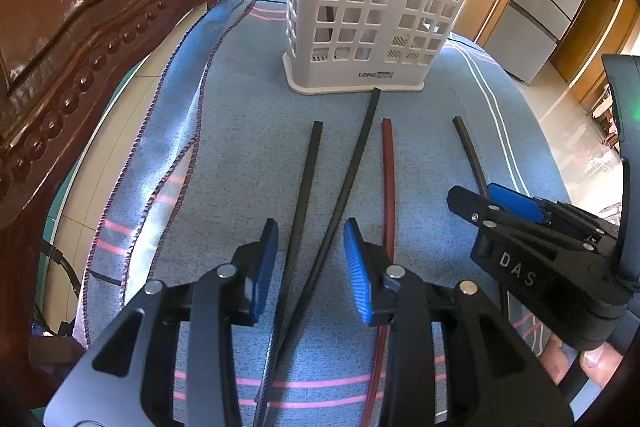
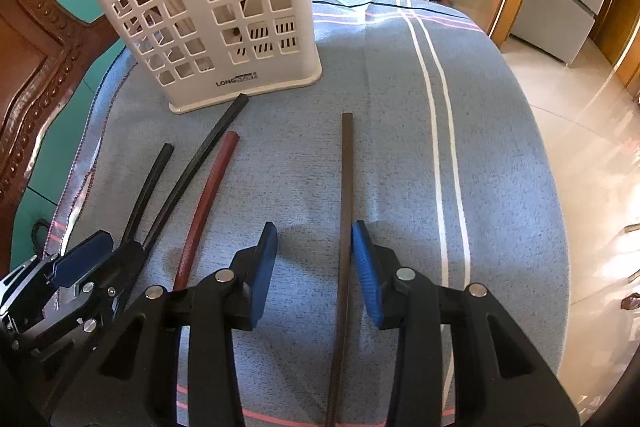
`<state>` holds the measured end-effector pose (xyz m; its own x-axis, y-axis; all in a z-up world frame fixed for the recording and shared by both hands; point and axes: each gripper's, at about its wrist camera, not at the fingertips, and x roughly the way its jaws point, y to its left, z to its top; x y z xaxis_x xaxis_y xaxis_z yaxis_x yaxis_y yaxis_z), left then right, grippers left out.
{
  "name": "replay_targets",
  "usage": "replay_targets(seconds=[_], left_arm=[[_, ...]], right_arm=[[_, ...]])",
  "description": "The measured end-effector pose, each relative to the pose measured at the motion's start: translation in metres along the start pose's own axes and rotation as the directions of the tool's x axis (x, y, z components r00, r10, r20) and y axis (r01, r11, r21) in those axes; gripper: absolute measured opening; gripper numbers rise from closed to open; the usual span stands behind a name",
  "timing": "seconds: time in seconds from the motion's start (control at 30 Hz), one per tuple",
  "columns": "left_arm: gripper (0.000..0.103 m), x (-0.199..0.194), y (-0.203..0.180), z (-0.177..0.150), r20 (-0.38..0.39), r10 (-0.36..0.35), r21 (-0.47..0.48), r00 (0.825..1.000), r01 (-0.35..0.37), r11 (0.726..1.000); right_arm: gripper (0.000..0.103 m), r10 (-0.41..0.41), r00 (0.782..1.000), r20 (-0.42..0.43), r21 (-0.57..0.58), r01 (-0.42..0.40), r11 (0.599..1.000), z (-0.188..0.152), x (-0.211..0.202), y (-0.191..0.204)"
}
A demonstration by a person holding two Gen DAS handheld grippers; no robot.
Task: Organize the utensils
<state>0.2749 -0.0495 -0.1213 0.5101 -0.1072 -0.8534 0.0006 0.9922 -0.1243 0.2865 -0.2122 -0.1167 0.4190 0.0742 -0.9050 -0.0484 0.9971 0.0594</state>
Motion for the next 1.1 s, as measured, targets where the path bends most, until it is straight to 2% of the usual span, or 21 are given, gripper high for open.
replay_targets(seconds=[0.17,0.4,0.67,0.9,1.1], left_arm=[[0.038,0.002,0.0,-0.001,-0.002,0.003,0.003,1.0,-0.003,1.0],[0.038,0.003,-0.002,-0.001,-0.003,0.005,0.004,1.0,-0.005,1.0],[0.041,0.005,0.002,0.002,0.001,0.006,-0.012,1.0,-0.006,1.0],[0.041,0.004,0.017,0.007,0.0,-0.019,-0.064,1.0,0.019,0.998],[0.047,0.007,0.011,0.004,-0.015,-0.026,-0.03,1.0,0.026,0.999]], right_arm=[[0.024,-0.033,0.999,0.001,-0.018,0.033,0.999,-0.003,-0.001,0.002],[0.008,-0.036,0.999,-0.012,-0.007,0.035,0.999,-0.002,-0.001,-0.006],[0.006,0.05,0.999,-0.014,-0.035,-0.05,0.998,0.0,-0.012,-0.006],[0.007,0.034,0.999,-0.015,0.025,-0.033,0.999,0.002,-0.011,-0.021],[0.008,0.036,0.999,-0.005,0.039,-0.036,0.999,0.004,-0.013,-0.02]])
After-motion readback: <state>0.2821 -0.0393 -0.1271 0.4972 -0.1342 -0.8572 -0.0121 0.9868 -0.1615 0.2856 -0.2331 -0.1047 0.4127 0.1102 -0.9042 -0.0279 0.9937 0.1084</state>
